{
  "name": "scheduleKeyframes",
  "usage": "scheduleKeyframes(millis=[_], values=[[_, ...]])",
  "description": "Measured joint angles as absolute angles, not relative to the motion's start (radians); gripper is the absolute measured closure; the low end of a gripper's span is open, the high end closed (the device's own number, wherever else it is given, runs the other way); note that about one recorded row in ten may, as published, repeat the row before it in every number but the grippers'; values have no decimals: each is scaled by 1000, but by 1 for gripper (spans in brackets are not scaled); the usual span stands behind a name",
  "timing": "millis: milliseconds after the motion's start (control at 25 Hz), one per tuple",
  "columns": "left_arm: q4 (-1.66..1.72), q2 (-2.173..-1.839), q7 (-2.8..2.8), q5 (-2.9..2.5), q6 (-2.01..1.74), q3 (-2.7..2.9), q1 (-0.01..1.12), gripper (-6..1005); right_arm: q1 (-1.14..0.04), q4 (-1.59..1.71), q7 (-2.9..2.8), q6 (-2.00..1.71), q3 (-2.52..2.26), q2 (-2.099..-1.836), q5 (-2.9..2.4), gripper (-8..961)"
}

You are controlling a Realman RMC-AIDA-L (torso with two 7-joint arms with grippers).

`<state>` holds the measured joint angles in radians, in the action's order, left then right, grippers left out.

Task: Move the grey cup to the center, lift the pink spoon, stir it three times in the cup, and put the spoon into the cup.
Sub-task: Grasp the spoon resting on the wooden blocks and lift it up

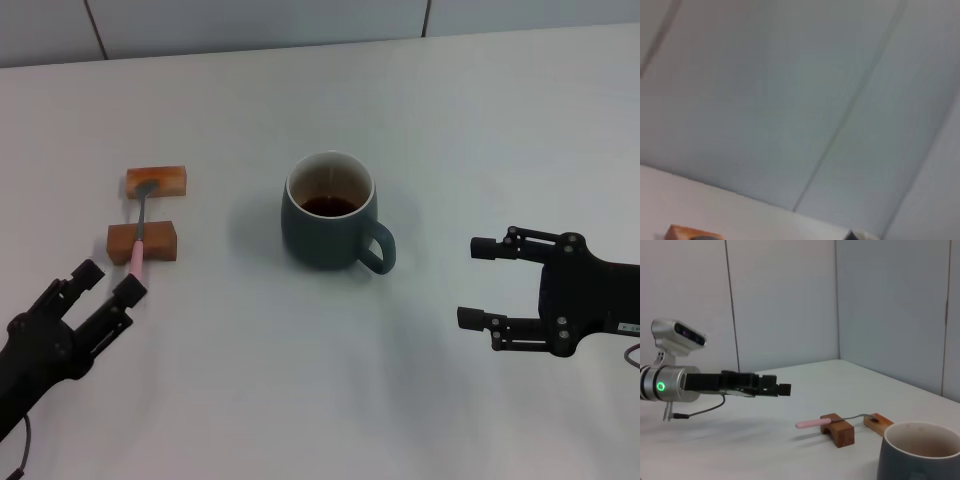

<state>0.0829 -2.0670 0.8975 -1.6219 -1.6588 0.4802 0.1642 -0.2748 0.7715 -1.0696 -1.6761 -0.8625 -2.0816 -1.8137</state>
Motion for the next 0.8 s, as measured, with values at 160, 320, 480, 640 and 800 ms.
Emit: scheduleKeyframes(millis=[160,320,480,640,800], values=[[0,-2068,950,-1622,-1672,424,160,187,-278,772,-1073,-1676,-862,-2082,-1814,198],[-78,-2069,1006,-1620,-1676,377,161,187,-278,773,-1076,-1676,-863,-2082,-1815,170],[-122,-2070,1058,-1620,-1675,356,165,188,-275,773,-1077,-1676,-863,-2082,-1815,170],[-171,-2071,1101,-1618,-1651,308,167,188,-271,772,-1077,-1676,-862,-2082,-1815,171],[-190,-2071,1155,-1611,-1621,278,163,188,-269,770,-1077,-1675,-863,-2082,-1815,171]])
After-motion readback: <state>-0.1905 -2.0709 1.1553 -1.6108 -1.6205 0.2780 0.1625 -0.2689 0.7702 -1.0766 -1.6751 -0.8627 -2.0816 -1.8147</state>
